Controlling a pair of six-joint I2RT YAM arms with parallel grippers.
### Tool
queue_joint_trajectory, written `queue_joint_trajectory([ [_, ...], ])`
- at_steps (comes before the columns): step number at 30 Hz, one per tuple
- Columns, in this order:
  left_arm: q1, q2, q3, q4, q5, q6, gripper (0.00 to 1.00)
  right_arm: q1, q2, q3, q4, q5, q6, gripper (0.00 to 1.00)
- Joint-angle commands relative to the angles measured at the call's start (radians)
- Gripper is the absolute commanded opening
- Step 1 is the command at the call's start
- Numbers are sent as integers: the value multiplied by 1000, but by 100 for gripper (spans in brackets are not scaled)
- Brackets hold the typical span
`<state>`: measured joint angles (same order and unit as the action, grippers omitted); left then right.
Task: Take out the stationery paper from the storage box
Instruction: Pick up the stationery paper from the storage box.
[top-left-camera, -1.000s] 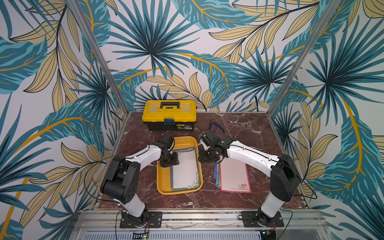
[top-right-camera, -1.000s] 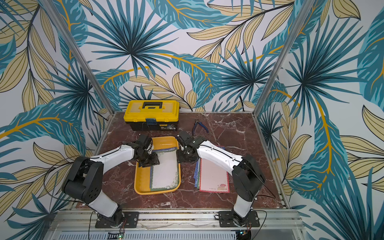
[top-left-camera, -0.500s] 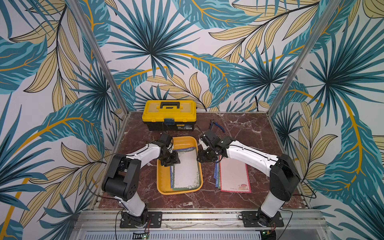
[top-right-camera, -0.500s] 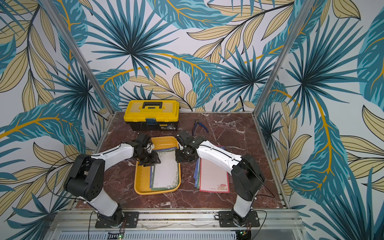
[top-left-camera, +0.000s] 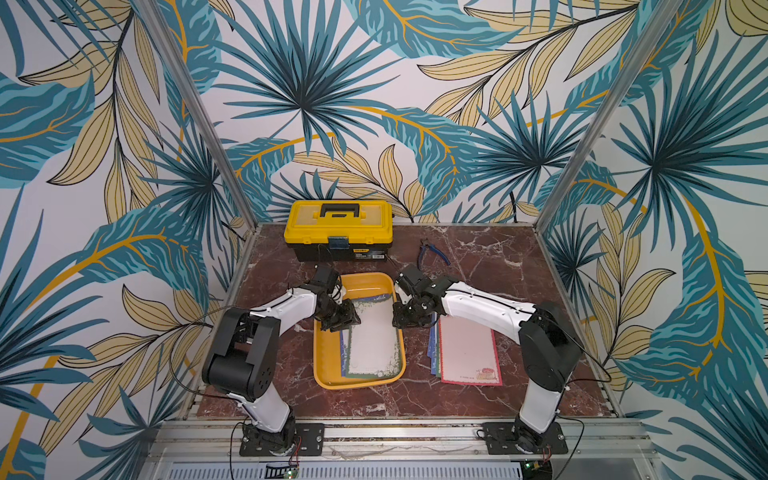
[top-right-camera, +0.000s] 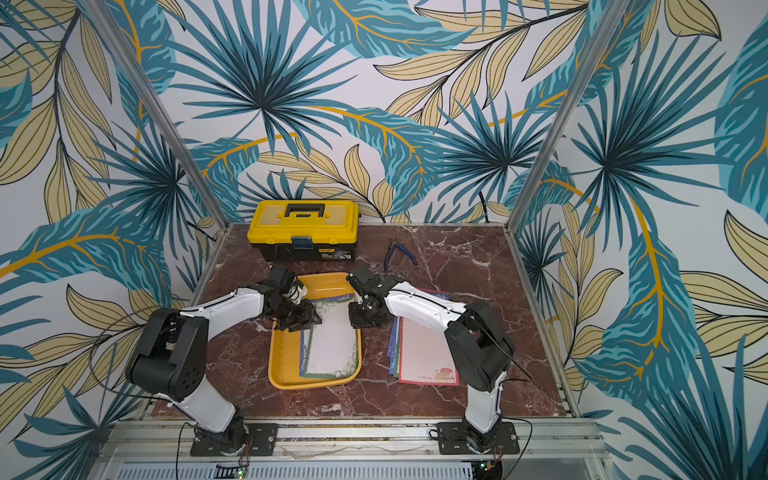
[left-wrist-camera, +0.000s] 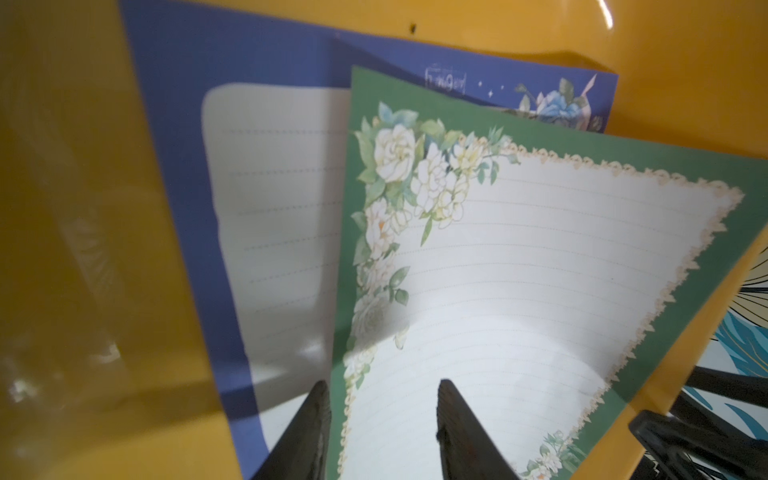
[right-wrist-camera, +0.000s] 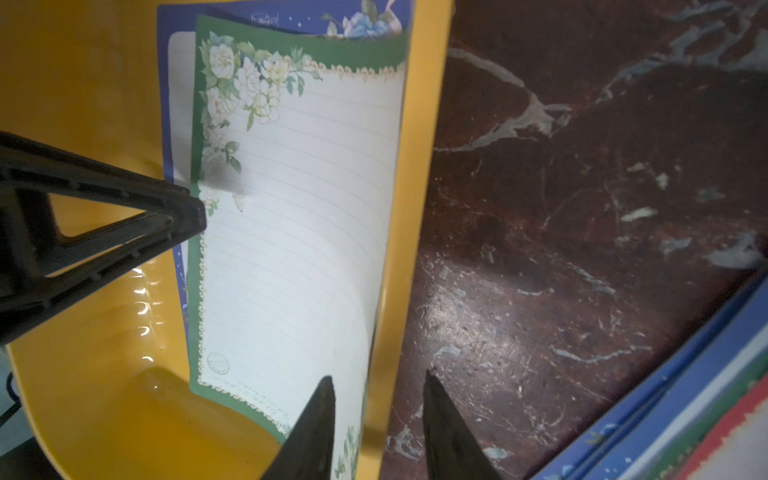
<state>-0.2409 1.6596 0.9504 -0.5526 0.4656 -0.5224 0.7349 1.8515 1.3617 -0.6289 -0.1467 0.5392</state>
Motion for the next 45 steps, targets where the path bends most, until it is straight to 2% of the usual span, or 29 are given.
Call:
queue_joint_trajectory([
  [1, 12, -30, -22, 48, 41, -17, 43, 5, 22, 29, 15, 9, 3, 34],
  [10, 31, -49, -98, 208, 174, -93, 39, 5, 38, 40, 21, 3, -2, 31],
  [19, 35, -83, -111, 223, 205, -100, 33, 6, 40, 37, 24, 1, -1, 26],
  [25, 37, -112, -119, 229, 237, -105, 30, 5, 41, 36, 26, 1, -2, 26],
  [41, 37, 7, -128, 268, 302, -81, 28, 4, 38, 43, 29, -10, -2, 26],
  [45, 36, 15, -122, 272, 317, -79, 25, 4, 41, 44, 29, -11, -2, 26],
])
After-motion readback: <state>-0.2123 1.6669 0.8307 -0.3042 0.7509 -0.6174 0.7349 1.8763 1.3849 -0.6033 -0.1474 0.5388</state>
